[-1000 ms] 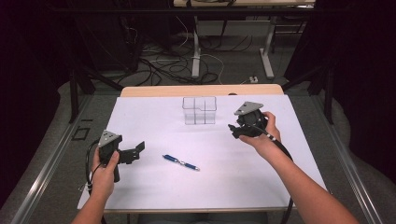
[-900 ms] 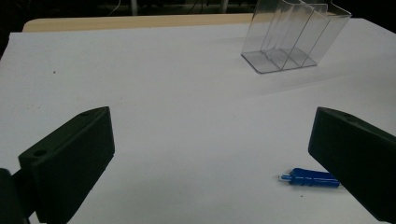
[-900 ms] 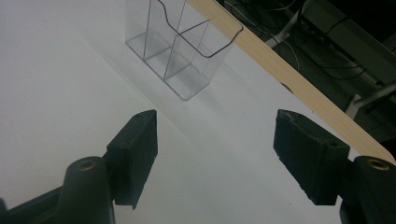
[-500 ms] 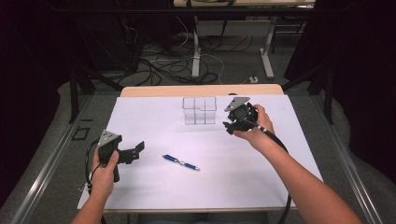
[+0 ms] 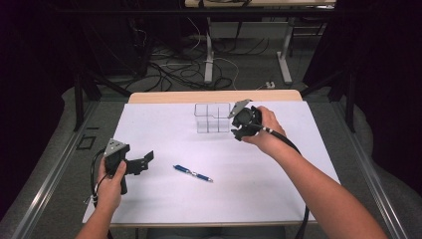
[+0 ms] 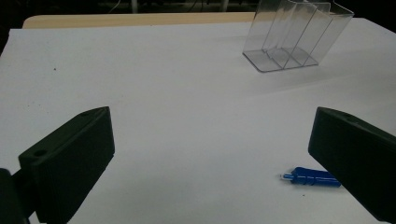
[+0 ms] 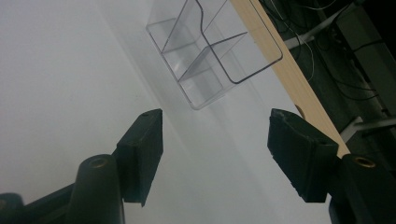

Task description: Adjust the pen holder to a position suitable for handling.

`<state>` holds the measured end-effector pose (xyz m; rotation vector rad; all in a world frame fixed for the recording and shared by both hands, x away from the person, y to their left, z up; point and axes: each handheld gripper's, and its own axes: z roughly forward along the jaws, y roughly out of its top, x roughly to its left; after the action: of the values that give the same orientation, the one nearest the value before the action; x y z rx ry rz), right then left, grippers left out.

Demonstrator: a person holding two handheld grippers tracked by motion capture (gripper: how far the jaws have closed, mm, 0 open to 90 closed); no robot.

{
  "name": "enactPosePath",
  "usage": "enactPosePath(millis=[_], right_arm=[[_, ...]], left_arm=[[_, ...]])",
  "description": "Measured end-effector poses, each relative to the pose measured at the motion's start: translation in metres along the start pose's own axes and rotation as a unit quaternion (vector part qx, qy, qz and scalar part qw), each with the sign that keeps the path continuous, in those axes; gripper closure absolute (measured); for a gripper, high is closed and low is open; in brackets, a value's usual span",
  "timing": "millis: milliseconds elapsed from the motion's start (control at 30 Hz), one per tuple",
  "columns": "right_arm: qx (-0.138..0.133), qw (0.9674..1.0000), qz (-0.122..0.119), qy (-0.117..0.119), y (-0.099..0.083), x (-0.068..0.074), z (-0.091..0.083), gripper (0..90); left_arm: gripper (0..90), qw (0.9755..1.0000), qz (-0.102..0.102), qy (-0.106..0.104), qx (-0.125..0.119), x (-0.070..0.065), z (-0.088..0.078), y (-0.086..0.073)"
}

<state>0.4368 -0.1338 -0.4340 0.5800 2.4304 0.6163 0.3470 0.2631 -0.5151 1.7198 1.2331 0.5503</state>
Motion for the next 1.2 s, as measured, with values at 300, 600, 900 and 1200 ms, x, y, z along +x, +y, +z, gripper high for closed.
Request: enactPosePath(millis=[300,600,900,1200], right_arm=[[0.024,0.9986,-0.045,0.011,0.020,0.000,0.013,42.1],[0.031,0.9960,-0.084,0.010,0.039,0.000,0.023,41.9],[0.041,0.9920,-0.119,0.009,0.049,-0.007,0.035,44.8],[0.040,0.9905,-0.130,0.015,0.056,-0.011,0.044,46.4]], left_arm=[[0.4,1.0000,0.000,-0.001,0.000,0.000,0.001,0.000],[0.4,1.0000,-0.001,-0.003,0.002,0.001,0.000,0.000],[0.4,1.0000,-0.003,-0.004,0.000,0.002,-0.001,0.001],[0.4,1.0000,-0.008,-0.004,0.000,0.004,-0.001,0.000]])
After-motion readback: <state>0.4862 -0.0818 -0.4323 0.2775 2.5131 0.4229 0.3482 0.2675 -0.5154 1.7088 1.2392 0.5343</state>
